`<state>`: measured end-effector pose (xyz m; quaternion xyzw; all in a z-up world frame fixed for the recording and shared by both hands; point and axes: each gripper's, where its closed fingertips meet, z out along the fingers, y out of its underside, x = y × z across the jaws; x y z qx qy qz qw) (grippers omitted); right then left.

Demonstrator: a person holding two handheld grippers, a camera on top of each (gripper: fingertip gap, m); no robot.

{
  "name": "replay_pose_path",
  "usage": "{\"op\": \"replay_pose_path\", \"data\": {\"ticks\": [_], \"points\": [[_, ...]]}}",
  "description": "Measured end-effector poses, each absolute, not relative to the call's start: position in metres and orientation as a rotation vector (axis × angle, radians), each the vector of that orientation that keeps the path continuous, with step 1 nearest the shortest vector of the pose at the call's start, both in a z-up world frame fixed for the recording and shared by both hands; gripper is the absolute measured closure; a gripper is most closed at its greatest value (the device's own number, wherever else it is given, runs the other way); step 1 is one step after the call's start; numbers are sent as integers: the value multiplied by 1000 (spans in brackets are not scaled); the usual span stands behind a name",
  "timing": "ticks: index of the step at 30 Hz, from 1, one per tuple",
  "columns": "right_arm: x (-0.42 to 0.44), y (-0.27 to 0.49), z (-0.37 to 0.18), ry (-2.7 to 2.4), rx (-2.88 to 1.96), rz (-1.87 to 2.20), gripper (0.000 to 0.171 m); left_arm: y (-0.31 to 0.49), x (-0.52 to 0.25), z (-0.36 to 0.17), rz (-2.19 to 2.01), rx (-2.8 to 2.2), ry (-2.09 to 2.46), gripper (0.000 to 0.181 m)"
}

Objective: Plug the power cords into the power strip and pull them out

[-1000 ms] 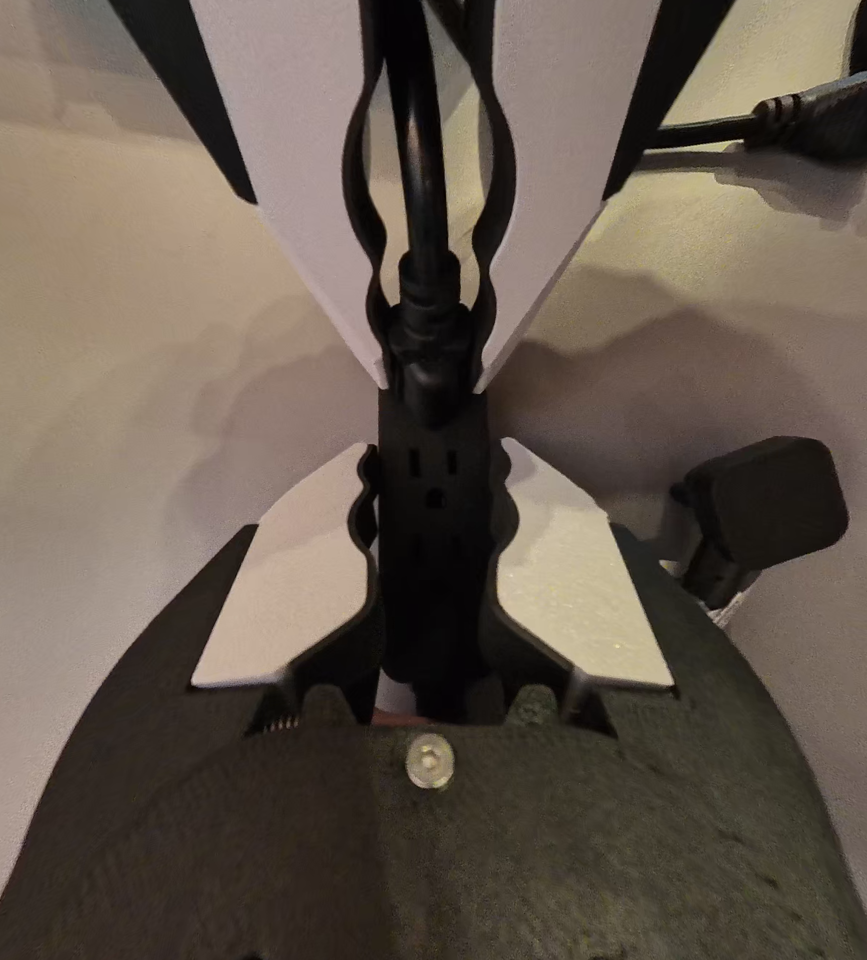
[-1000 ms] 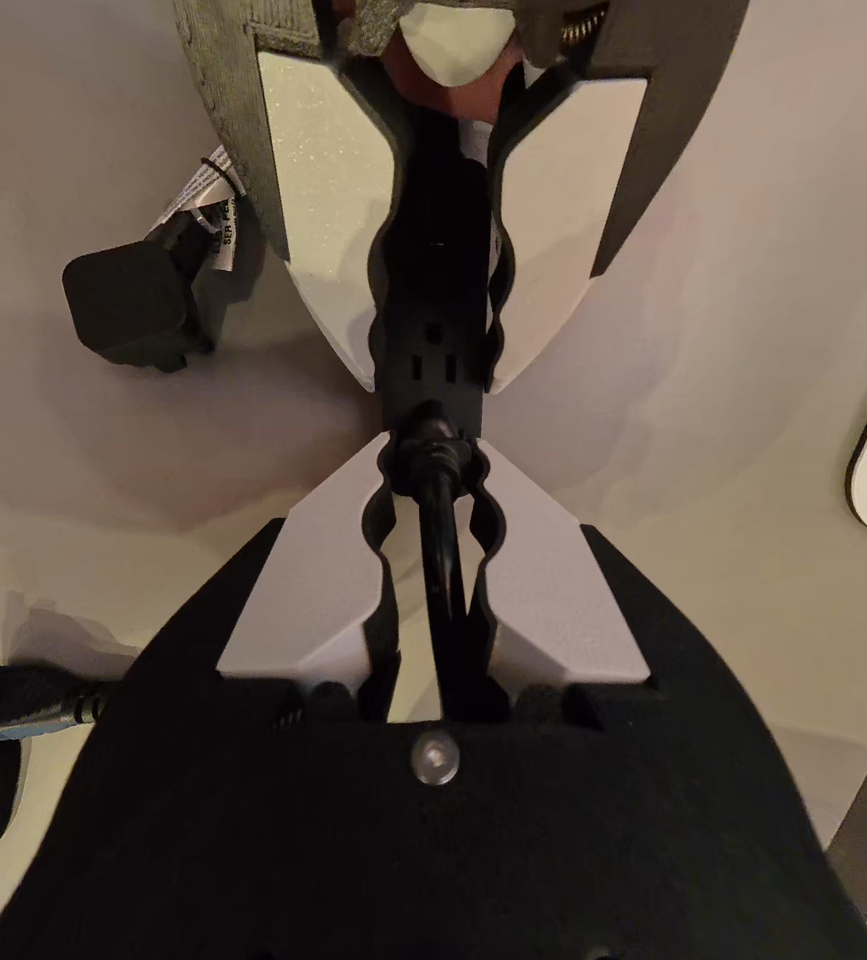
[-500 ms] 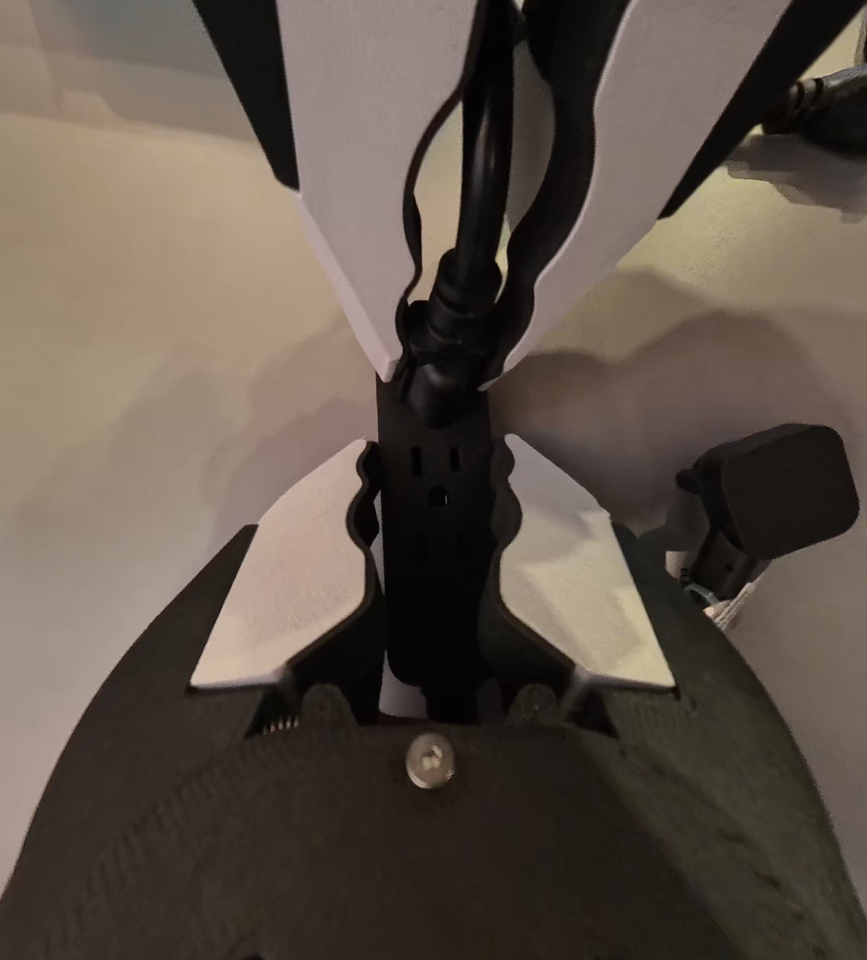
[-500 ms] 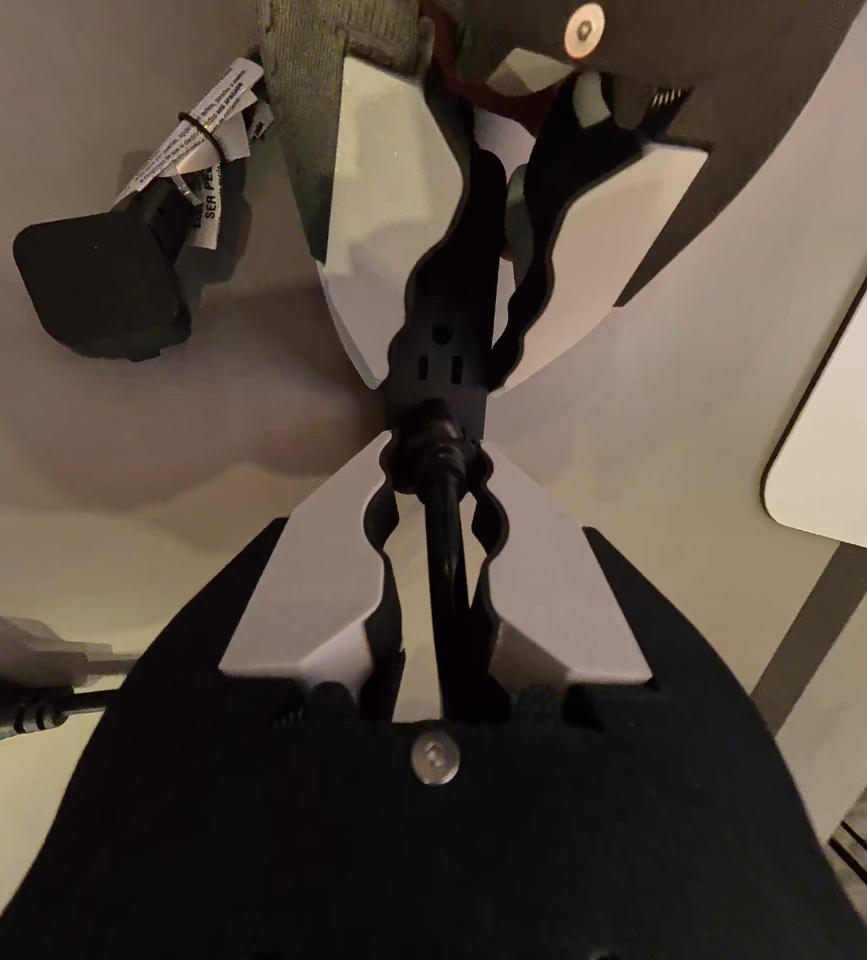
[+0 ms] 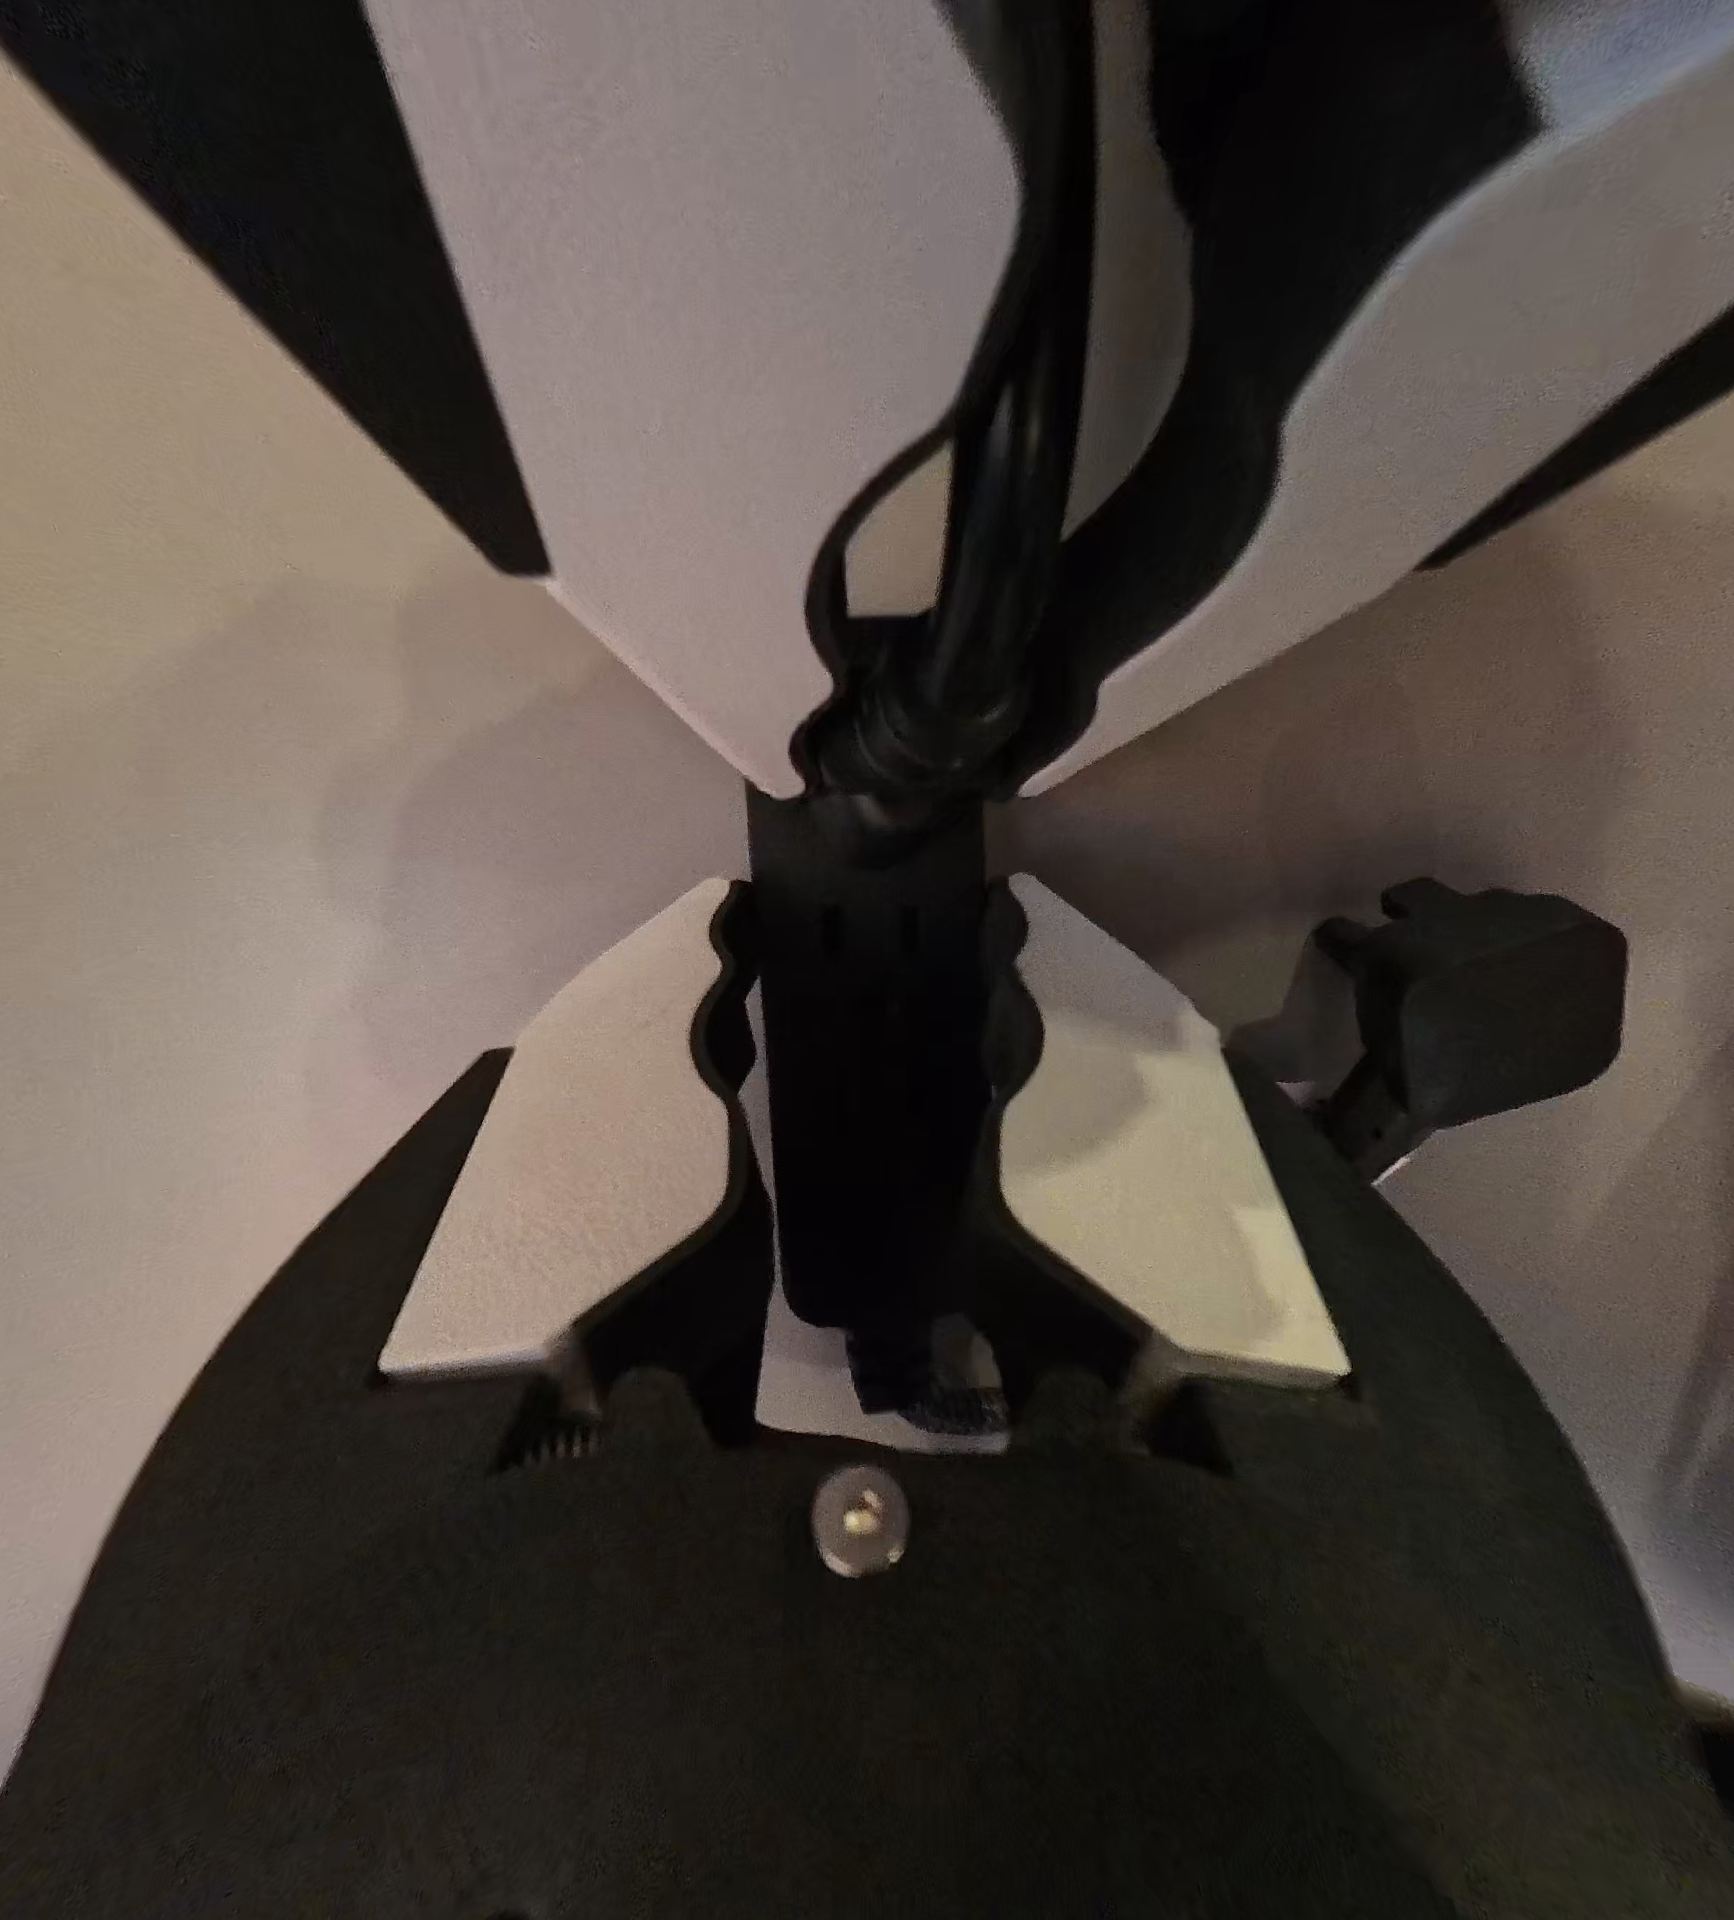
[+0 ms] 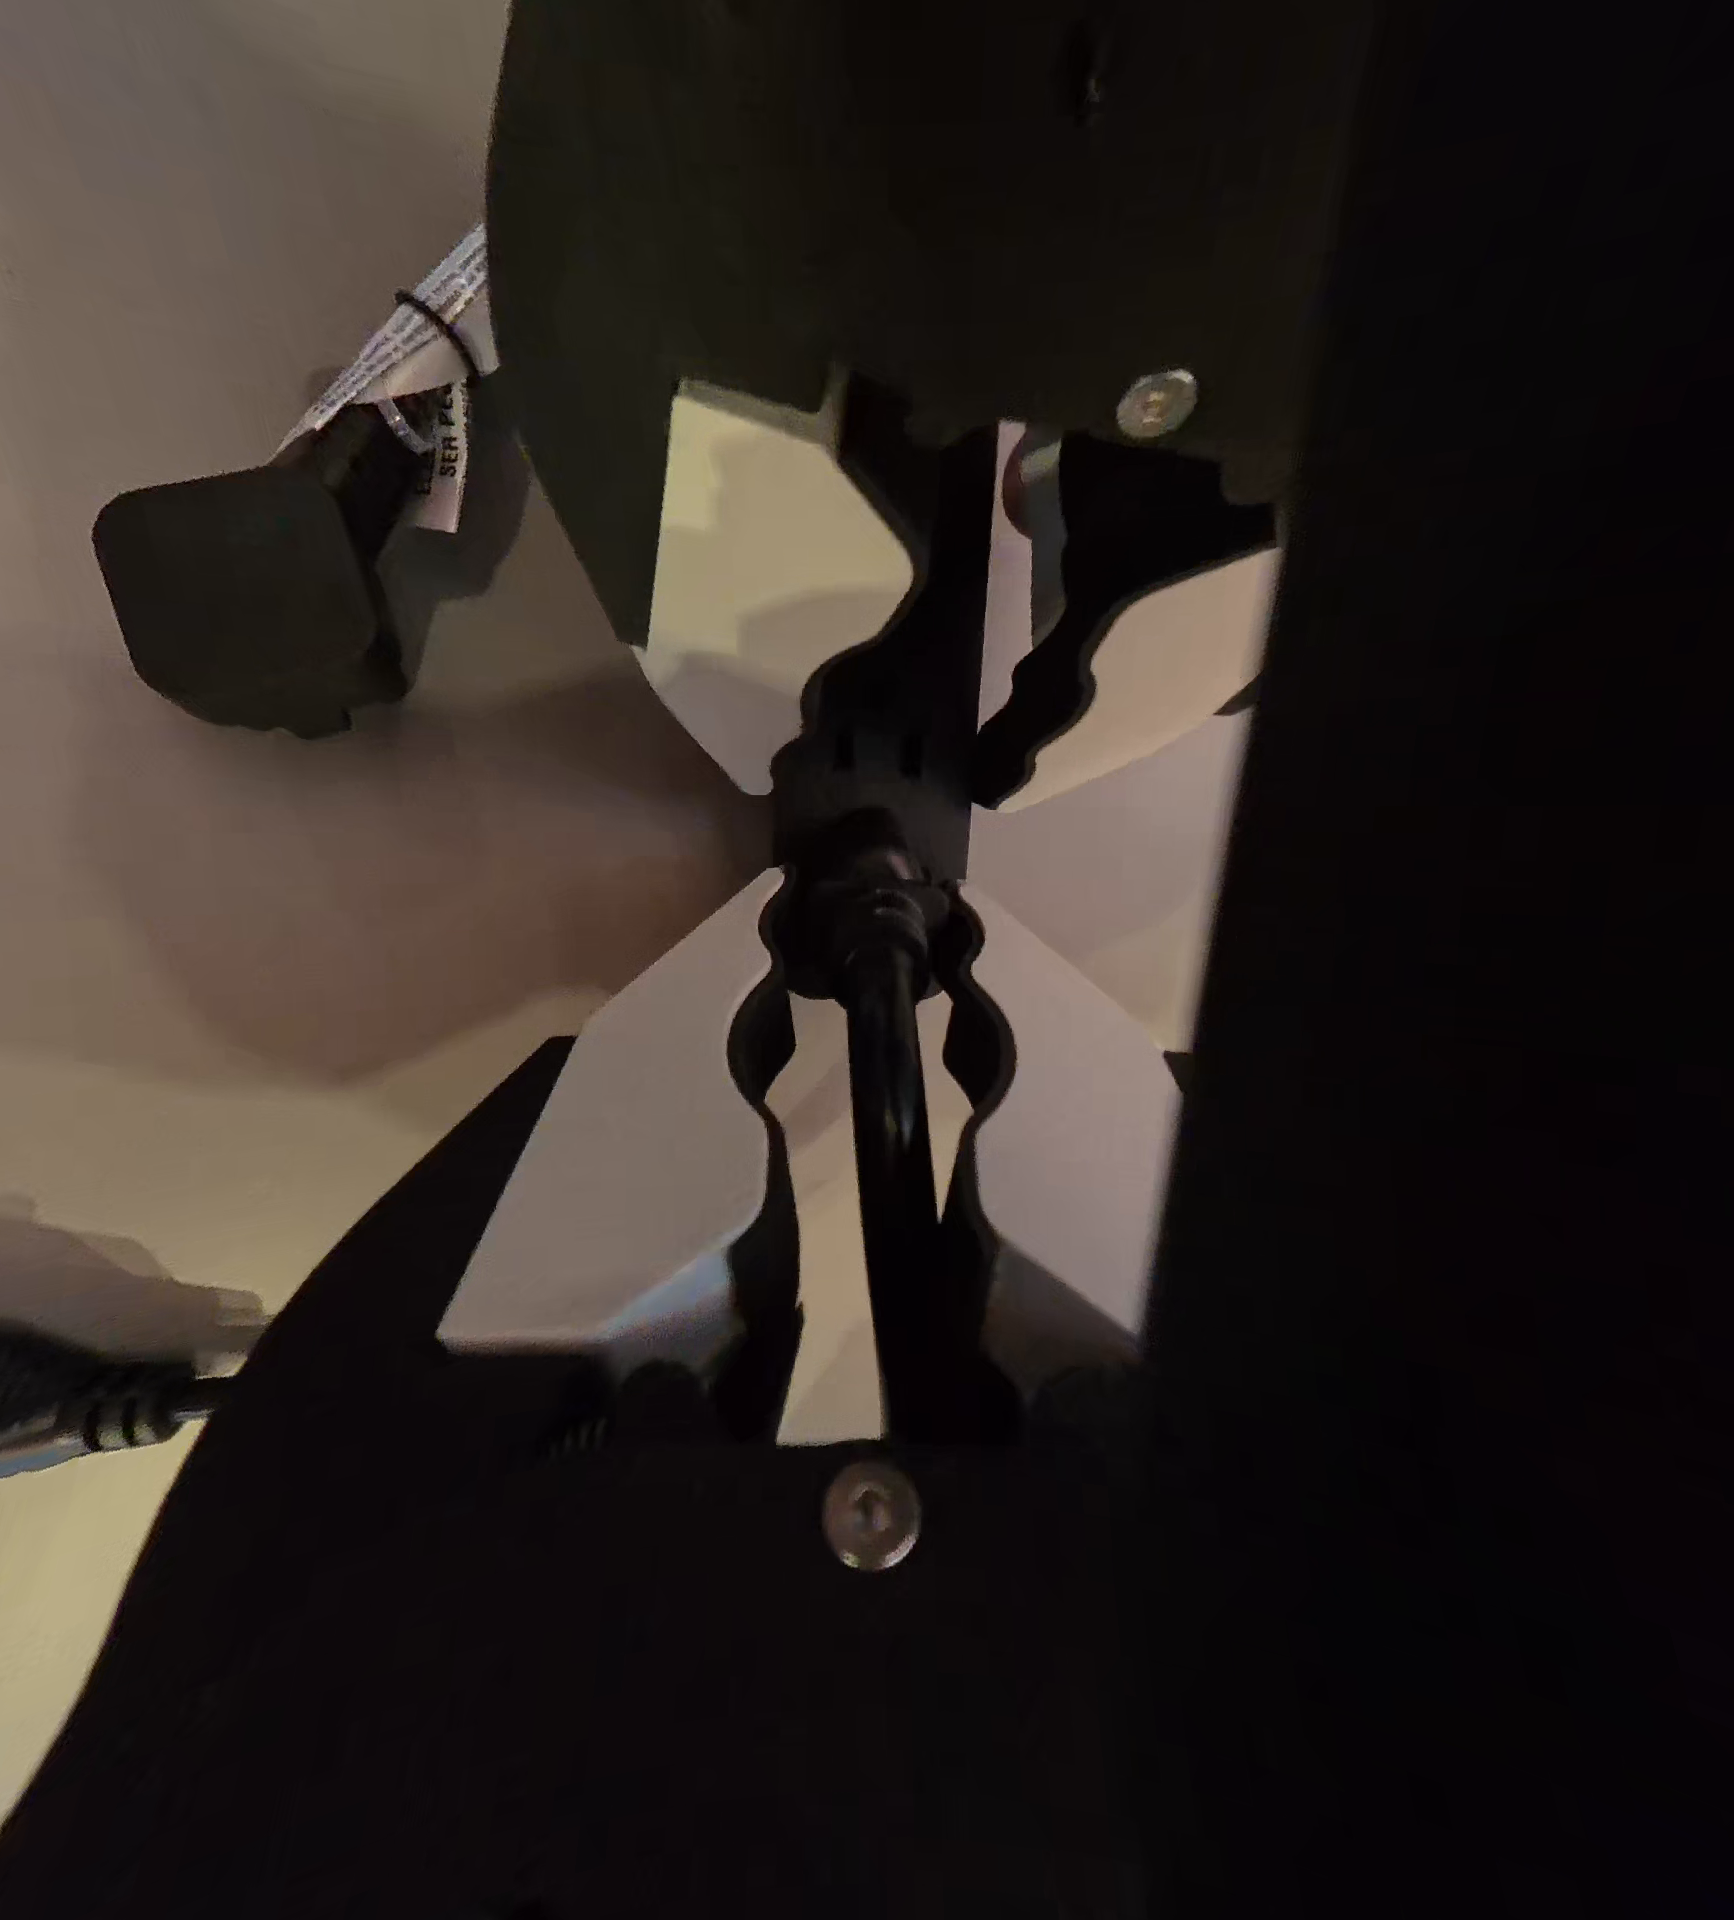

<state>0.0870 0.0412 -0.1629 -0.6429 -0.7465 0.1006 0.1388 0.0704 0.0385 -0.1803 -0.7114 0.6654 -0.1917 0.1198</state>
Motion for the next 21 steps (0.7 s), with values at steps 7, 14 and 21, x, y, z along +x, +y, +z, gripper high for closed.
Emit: {"op": "replay_pose_path", "data": {"ticks": [7,14,21], "points": [[87,41,-163,-2167,-1840,254,149,39,71,-181,-584,-2078,1938,138],[89,38,-161,-2198,-1702,40,148,38,72,-181,-570,-2052,1965,137],[88,42,-162,-2188,-1888,232,153,39,71,-182,-559,-2037,2009,138]]}}
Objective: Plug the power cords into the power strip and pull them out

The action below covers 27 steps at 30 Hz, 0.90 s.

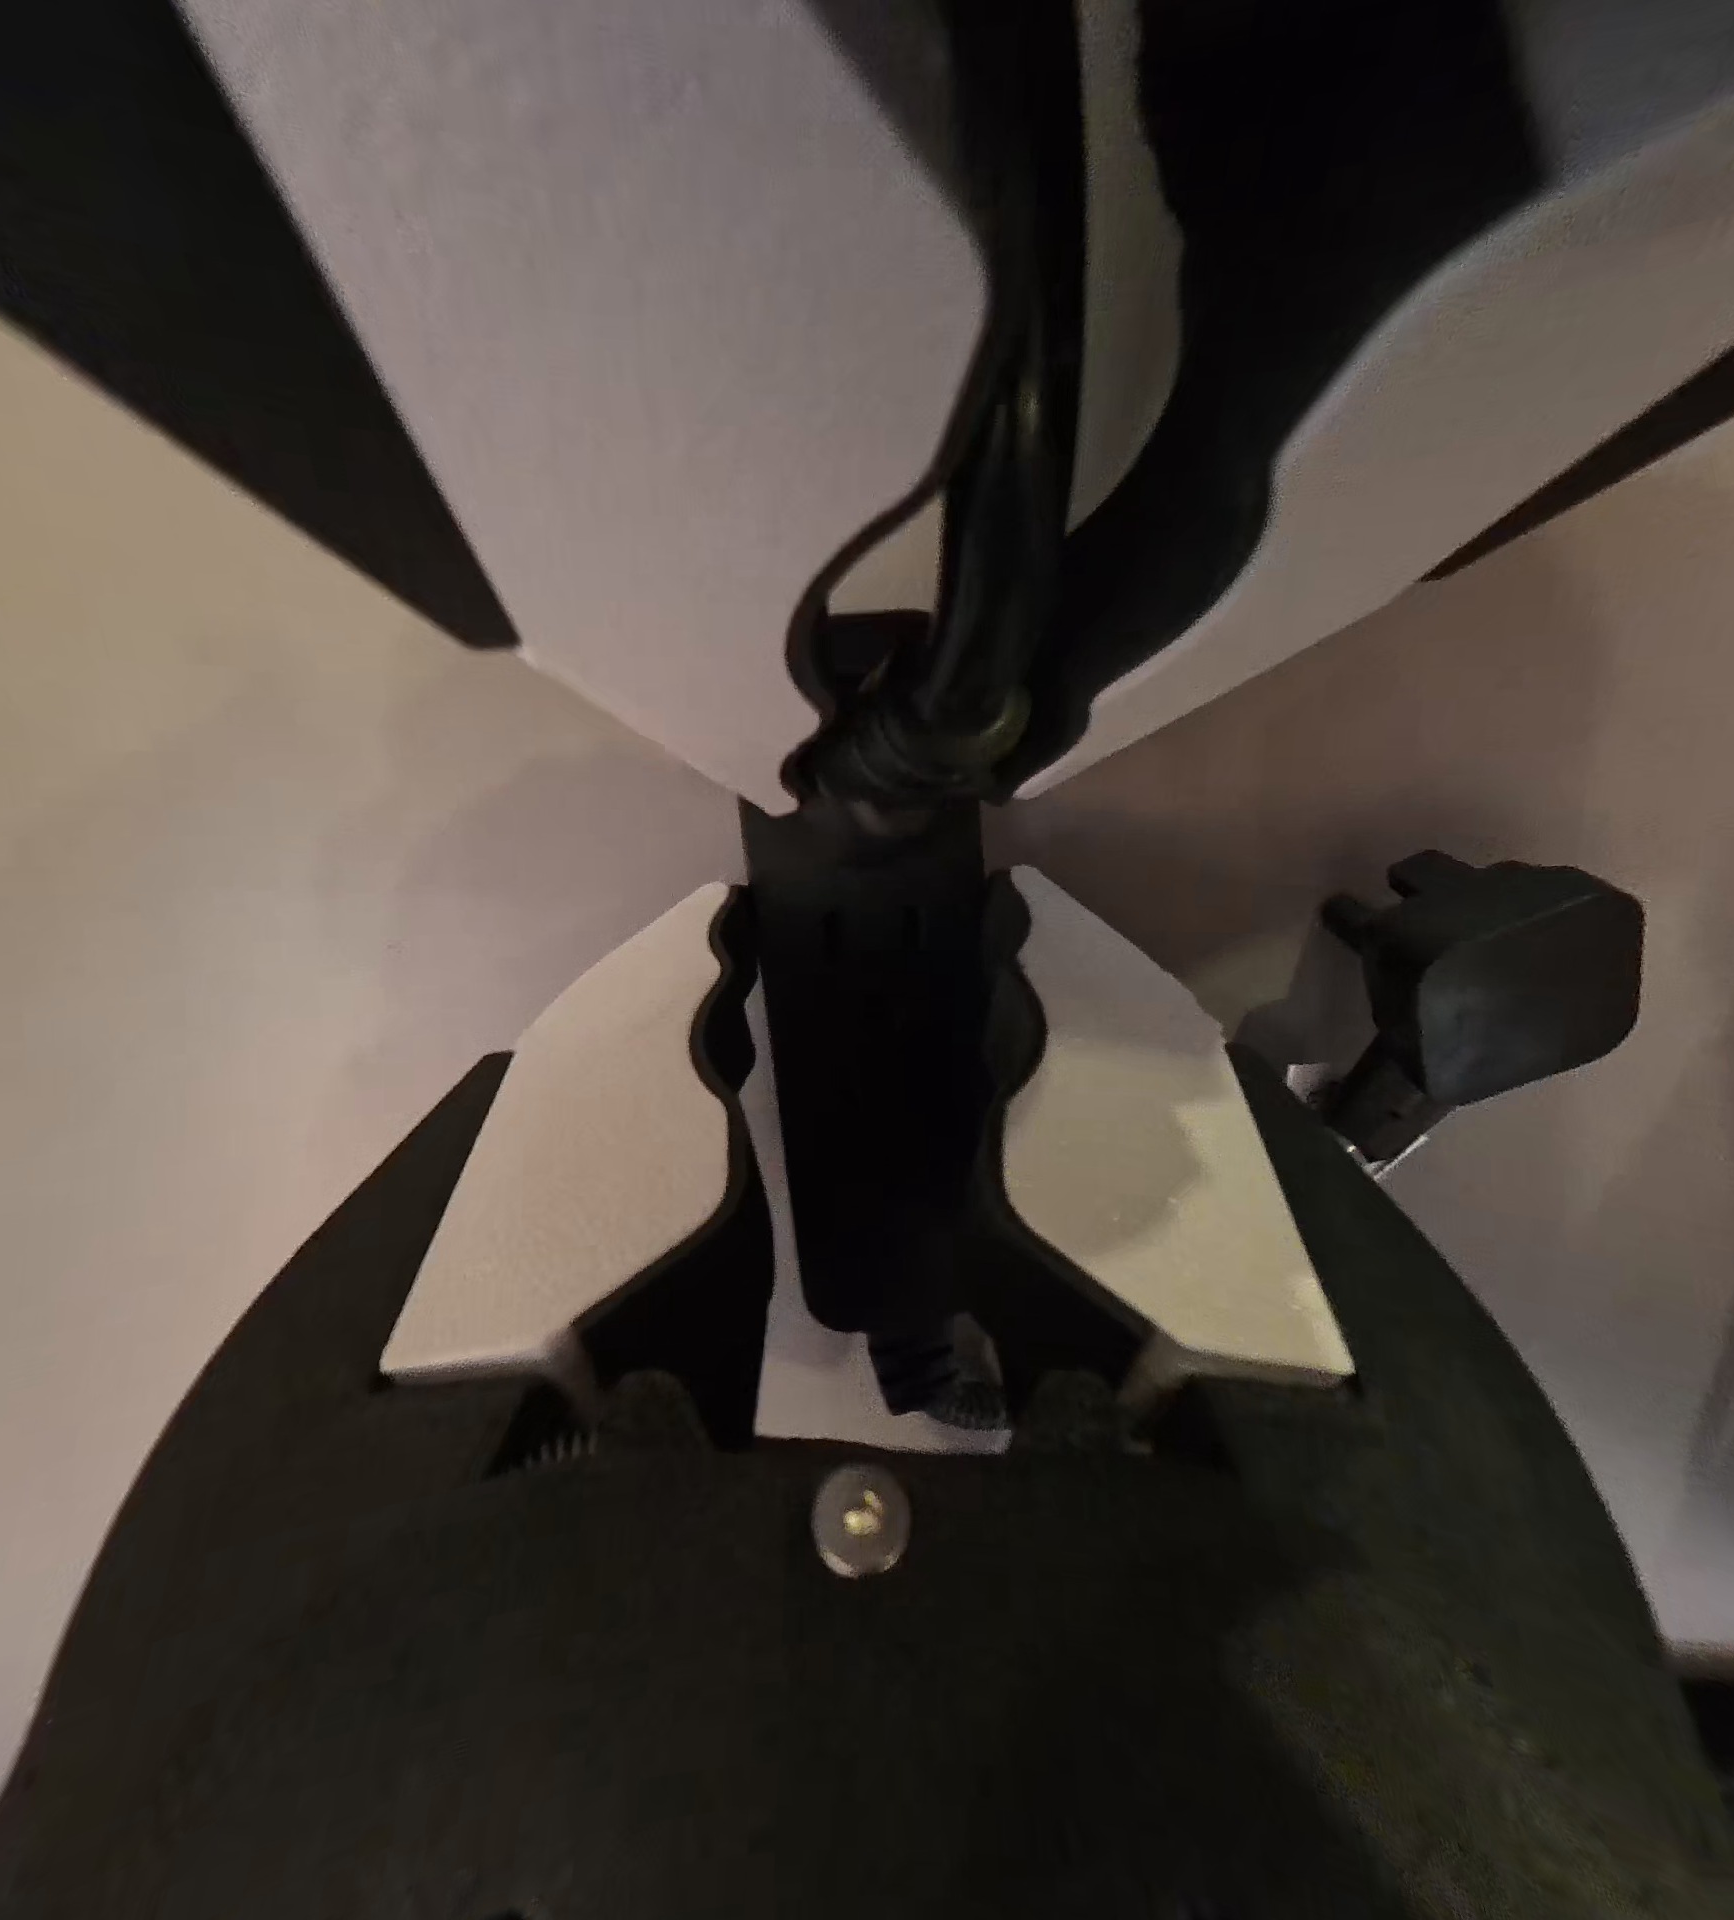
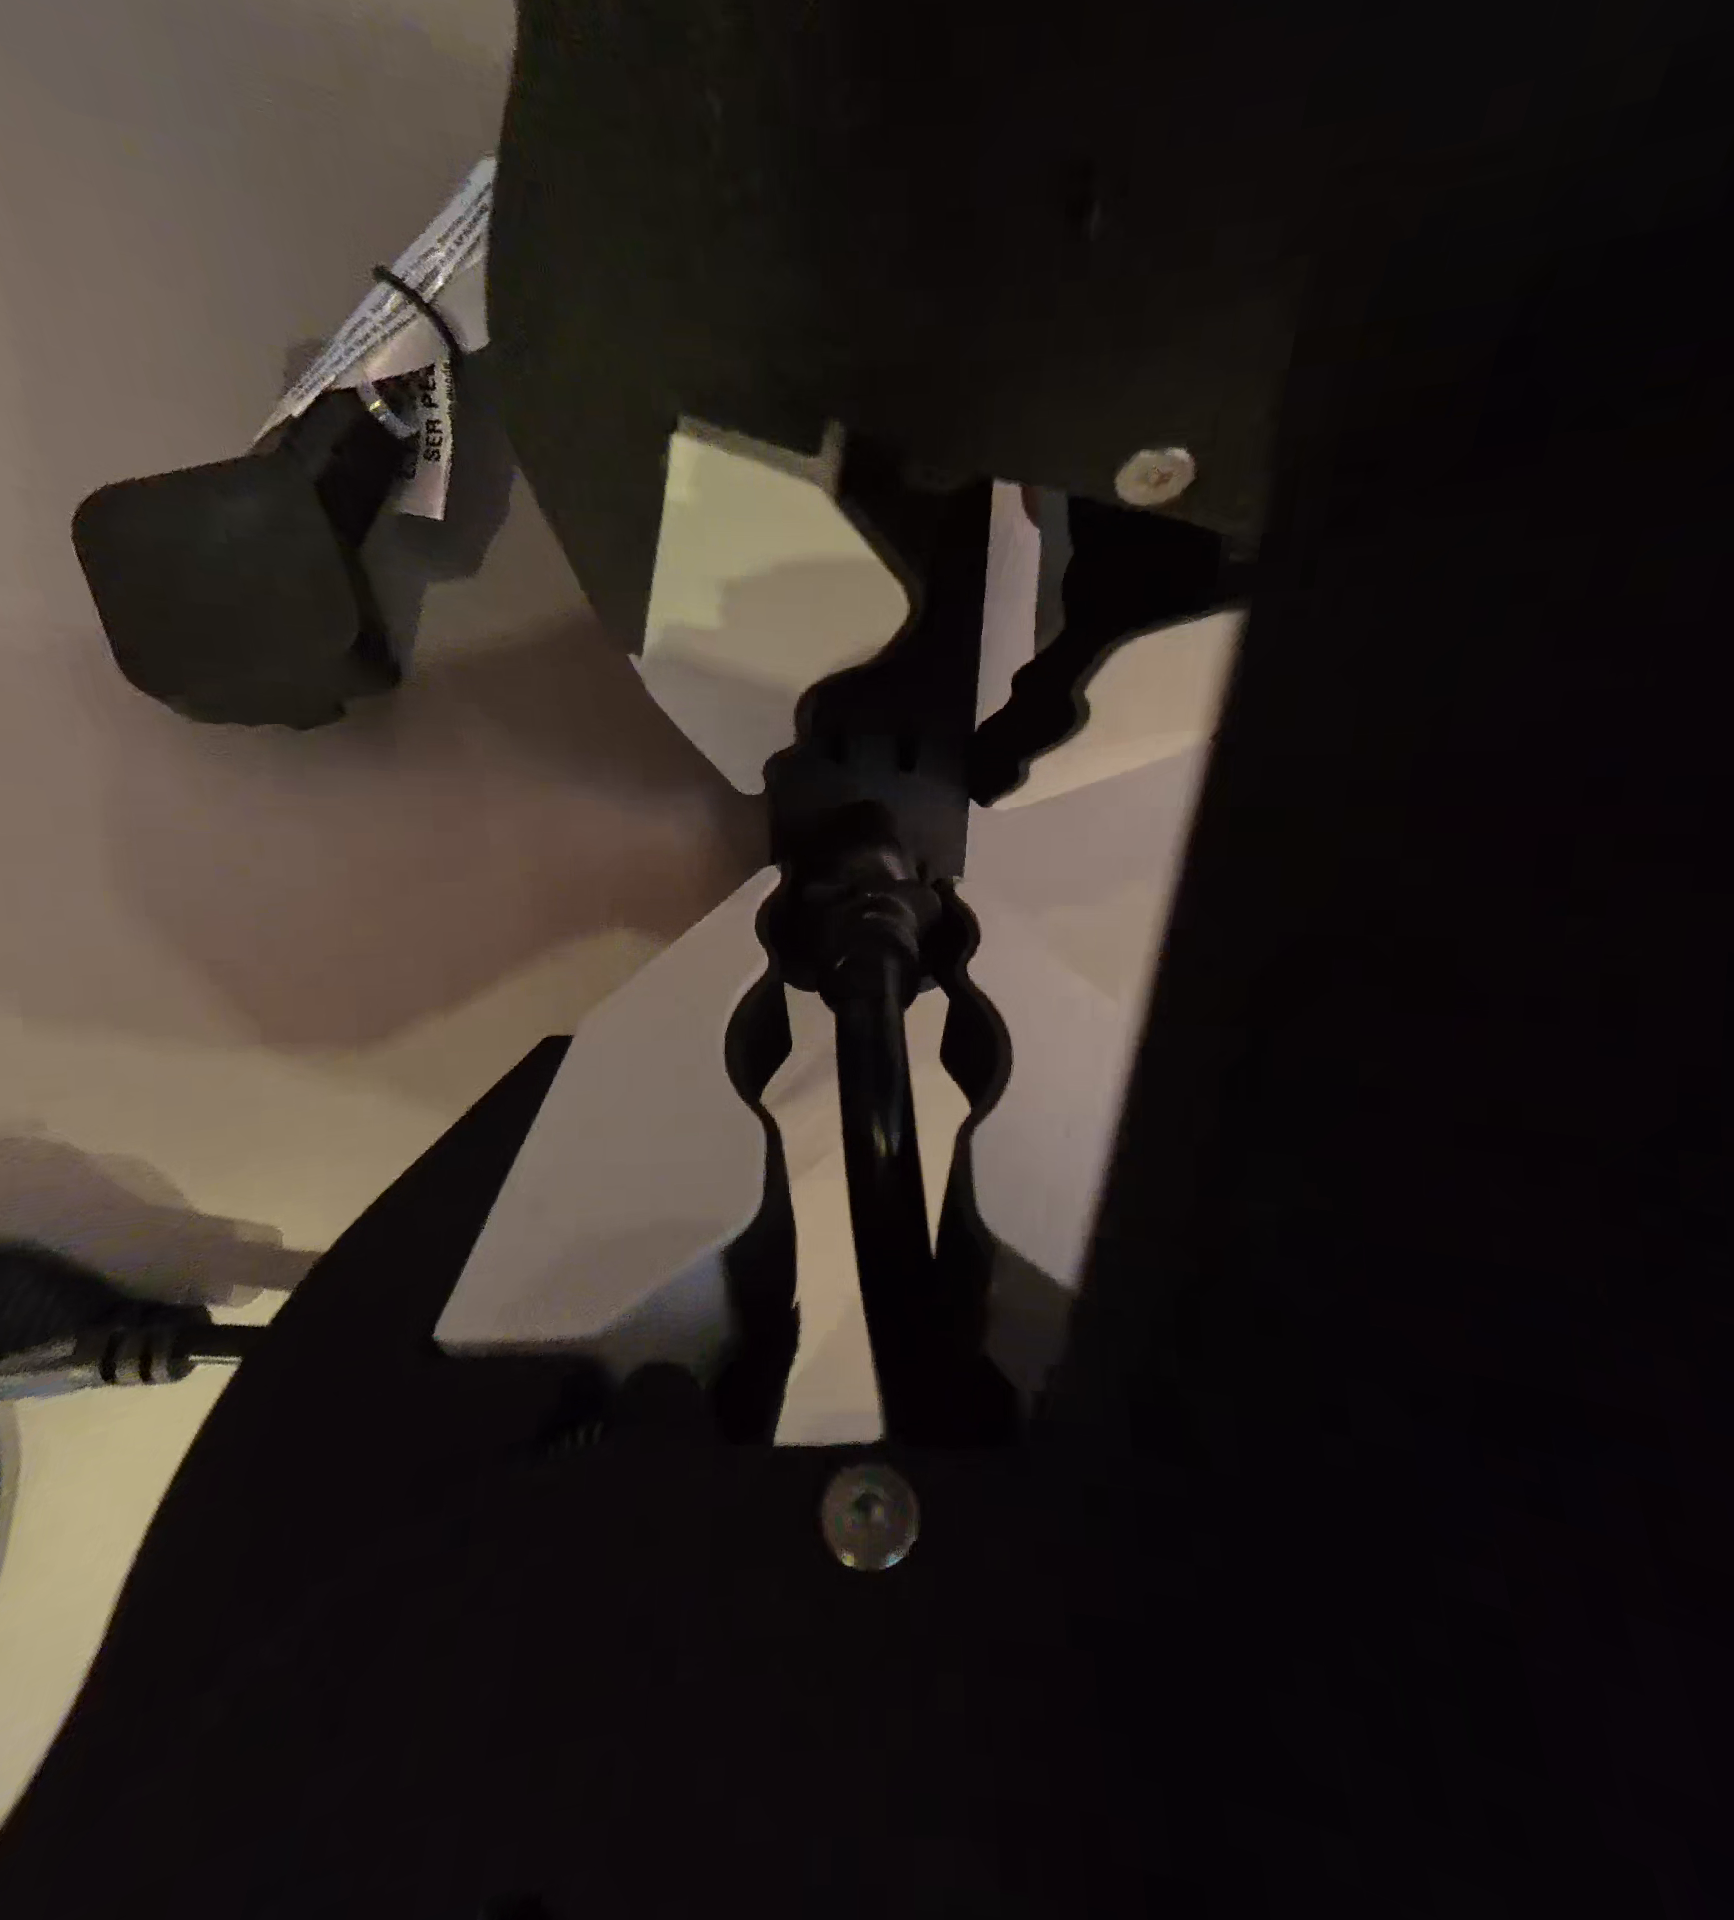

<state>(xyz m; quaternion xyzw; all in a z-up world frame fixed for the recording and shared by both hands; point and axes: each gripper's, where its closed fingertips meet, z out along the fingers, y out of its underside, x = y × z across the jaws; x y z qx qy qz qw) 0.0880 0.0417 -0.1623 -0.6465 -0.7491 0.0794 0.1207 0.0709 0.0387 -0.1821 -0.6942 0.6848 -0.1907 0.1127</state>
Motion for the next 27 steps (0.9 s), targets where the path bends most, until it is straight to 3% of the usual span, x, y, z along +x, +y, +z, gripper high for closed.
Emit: {"op": "replay_pose_path", "data": {"ticks": [7,11,16,27], "points": [[81,40,-161,-2194,-1822,226,150,38,64,-179,-535,-2062,1947,139],[80,40,-162,-2179,-1848,271,150,41,53,-180,-519,-2090,1912,128],[79,41,-163,-2191,-1834,261,149,37,46,-181,-534,-2114,1902,139],[79,42,-161,-2223,-1814,237,149,38,47,-183,-523,-2084,1946,139]]}}
